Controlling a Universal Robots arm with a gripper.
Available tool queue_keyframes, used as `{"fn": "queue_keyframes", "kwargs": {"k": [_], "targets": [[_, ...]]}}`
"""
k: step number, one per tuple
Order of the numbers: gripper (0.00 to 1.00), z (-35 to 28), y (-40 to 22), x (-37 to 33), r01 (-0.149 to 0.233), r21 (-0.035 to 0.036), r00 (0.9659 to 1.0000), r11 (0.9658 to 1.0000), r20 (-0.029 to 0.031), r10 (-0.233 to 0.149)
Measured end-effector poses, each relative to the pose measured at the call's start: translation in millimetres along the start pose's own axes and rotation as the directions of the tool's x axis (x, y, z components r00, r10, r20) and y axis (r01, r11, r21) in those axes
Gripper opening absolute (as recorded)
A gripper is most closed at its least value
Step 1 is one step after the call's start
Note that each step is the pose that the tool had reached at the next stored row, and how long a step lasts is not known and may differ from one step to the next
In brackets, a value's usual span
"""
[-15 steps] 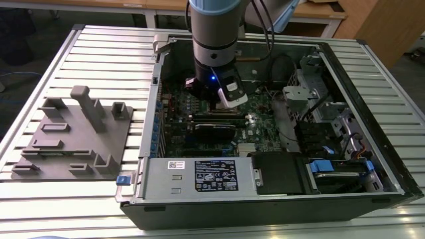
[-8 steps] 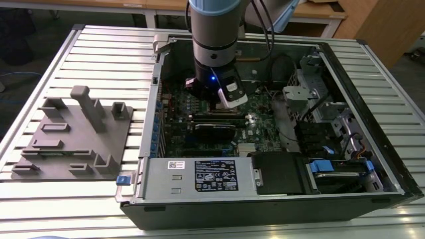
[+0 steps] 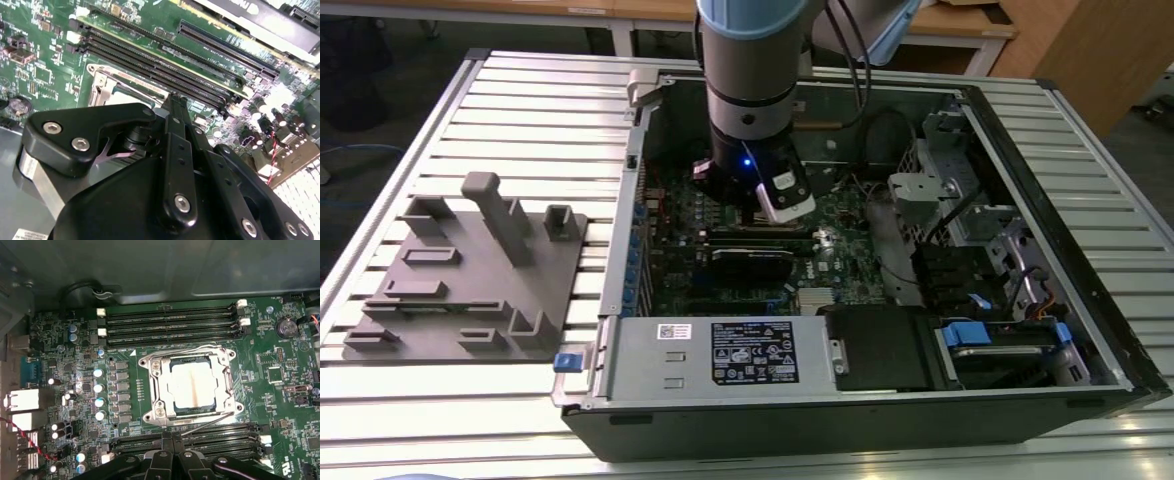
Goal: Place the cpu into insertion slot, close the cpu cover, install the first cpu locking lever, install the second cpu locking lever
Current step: 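Install the second cpu locking lever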
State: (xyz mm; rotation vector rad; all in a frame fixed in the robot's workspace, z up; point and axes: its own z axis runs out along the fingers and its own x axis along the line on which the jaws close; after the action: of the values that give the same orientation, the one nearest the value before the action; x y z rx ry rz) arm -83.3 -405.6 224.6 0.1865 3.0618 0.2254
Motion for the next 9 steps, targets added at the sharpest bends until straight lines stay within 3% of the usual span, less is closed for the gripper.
{"fn": "queue_keyframes", "kwargs": {"k": [5, 9], "targets": [[0.1, 7.9, -1.5, 2.7, -0.017, 0.0009, 0.9999, 0.9999, 0.0026, 0.017], [0.1, 10.1, -1.9, 3.4, -0.019, 0.001, 0.9998, 0.9998, 0.003, 0.019]]}}
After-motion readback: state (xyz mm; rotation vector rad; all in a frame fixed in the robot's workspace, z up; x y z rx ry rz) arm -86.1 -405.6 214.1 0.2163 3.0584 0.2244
